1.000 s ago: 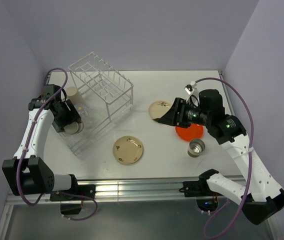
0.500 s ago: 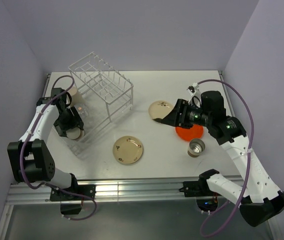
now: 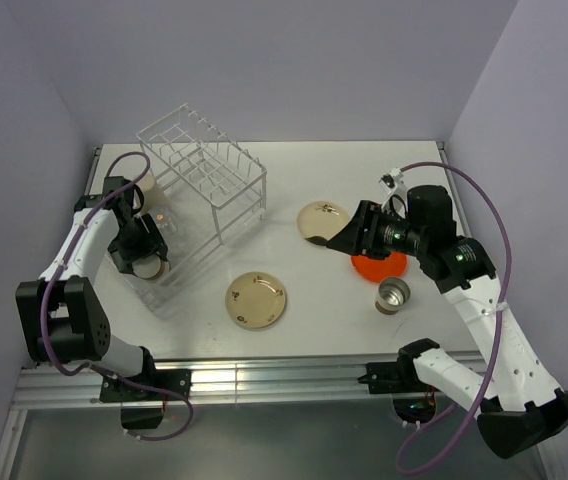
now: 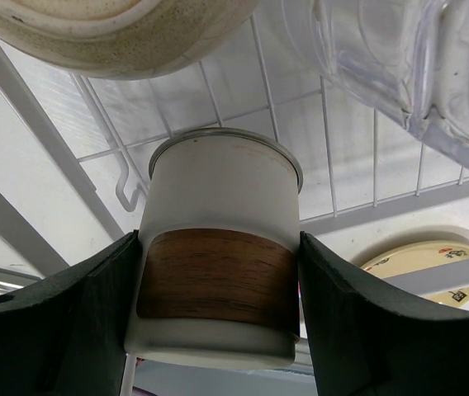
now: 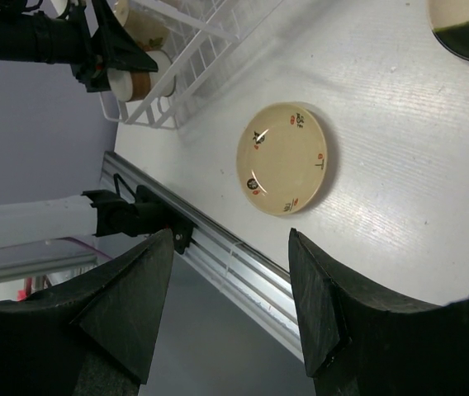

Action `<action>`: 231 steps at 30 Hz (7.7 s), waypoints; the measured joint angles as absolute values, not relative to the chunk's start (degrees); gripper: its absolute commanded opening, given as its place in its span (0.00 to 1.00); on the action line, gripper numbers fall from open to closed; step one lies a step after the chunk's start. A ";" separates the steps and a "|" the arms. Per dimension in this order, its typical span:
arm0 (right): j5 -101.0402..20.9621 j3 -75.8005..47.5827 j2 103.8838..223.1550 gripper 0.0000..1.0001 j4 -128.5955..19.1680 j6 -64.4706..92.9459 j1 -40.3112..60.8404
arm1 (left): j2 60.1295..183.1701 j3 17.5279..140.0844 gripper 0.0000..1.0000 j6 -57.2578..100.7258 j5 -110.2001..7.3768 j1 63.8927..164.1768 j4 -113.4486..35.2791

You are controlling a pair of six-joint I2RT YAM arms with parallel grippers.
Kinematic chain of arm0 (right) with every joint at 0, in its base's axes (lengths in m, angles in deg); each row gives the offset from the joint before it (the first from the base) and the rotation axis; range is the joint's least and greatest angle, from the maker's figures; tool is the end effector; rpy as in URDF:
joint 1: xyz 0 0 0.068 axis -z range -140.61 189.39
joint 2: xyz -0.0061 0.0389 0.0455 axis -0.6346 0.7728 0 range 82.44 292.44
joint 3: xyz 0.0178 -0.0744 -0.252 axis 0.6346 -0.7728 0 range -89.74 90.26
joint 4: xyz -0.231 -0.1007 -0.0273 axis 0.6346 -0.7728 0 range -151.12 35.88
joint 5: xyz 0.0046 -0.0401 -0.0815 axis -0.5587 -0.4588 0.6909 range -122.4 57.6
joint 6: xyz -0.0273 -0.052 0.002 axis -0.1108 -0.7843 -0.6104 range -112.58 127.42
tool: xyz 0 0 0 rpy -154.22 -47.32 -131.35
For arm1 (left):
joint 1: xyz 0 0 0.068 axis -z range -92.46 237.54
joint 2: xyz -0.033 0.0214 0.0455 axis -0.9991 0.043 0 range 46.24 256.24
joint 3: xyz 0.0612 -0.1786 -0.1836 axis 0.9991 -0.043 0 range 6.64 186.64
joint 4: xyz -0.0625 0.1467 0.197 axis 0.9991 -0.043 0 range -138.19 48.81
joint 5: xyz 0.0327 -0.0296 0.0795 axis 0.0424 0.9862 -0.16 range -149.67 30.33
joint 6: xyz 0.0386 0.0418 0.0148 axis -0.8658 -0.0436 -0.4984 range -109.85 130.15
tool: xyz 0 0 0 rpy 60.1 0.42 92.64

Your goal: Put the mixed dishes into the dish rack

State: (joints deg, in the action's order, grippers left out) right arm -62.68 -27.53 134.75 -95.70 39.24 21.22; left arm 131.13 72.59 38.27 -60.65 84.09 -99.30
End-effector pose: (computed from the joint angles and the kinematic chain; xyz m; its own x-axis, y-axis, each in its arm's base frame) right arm 0.1658 0.0770 0.3562 -0.7810 0.2229 -0.5835 -0.3122 0.6698 0.6737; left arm 0.2661 0.0167 0.2332 -0.8278 -0.5219 -0.2056 -0.5148 0.8524 -0.0910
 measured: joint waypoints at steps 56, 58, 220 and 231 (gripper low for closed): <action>-25.59 -49.73 125.27 0.53 -121.97 68.17 32.26 | 96.20 72.28 0.99 48.52 -30.88 84.62 -78.90; -25.22 -50.87 125.86 0.52 -121.27 68.79 32.26 | 96.37 71.13 0.99 48.44 -30.11 84.64 -78.27; -66.92 -24.99 142.03 0.96 -69.12 55.76 6.75 | 97.60 68.68 0.00 79.63 -10.72 105.53 -42.97; -61.09 -24.82 135.06 0.95 -83.72 47.15 18.51 | 93.92 80.66 0.00 57.66 -37.46 93.01 -84.13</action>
